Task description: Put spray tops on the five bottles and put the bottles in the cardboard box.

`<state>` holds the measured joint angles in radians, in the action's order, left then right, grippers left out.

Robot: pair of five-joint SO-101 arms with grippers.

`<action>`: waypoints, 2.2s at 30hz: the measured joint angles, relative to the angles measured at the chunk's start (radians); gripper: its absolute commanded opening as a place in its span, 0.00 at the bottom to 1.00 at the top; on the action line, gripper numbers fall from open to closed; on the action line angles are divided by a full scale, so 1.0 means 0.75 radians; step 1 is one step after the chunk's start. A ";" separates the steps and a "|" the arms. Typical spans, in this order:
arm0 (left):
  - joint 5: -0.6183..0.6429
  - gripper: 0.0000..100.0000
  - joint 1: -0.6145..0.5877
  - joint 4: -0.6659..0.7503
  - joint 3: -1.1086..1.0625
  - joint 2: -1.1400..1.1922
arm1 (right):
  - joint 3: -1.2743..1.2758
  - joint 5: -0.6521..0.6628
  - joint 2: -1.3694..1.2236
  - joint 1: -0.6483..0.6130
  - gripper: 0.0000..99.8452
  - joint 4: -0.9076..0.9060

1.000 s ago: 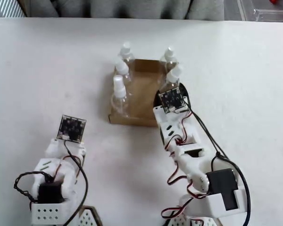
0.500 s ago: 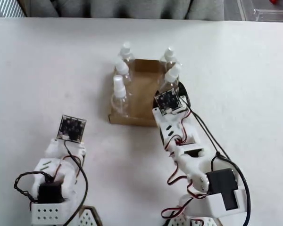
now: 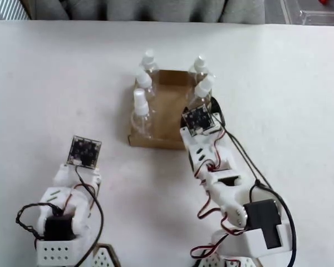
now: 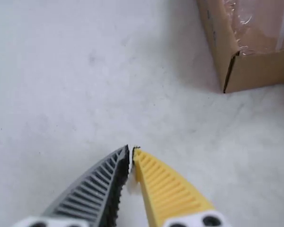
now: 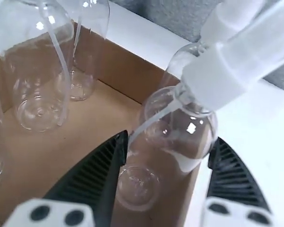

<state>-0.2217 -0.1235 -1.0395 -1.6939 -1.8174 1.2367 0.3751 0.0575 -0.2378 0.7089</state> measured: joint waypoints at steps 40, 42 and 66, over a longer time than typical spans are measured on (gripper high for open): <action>0.000 0.02 0.000 0.000 0.000 0.000 | 0.014 0.012 0.000 0.002 0.32 0.008; 0.000 0.02 0.000 0.000 0.000 0.000 | 0.014 0.012 0.000 0.002 0.32 0.008; 0.000 0.02 0.000 0.000 0.000 0.000 | 0.014 0.012 0.000 0.002 0.32 0.008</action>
<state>-0.2217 -0.1235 -1.0395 -1.6939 -1.8174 1.2474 0.3844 0.0575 -0.2363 0.7150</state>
